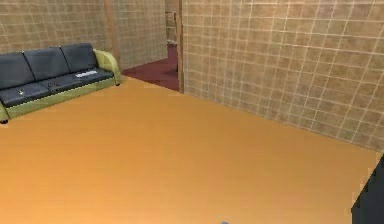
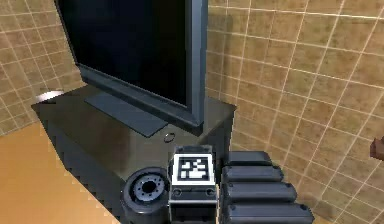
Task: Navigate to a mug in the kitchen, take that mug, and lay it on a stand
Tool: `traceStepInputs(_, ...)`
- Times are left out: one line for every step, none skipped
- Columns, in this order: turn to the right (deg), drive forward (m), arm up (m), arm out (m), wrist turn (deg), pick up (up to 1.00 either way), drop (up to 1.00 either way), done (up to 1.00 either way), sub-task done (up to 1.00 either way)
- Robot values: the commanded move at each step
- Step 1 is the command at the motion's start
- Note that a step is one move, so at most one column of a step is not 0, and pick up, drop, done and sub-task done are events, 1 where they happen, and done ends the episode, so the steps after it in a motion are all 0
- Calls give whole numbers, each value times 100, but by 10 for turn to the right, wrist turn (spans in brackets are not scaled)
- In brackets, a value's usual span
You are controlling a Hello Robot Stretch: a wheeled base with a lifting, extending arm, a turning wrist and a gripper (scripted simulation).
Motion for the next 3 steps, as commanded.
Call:
traceStepInputs(30,0,0,0,0,0,0,0,0)
traceStepInputs(0,40,0,0,0,0,0,0,0)
traceStepInputs(330,0,0,0,0,0,0,0,0)
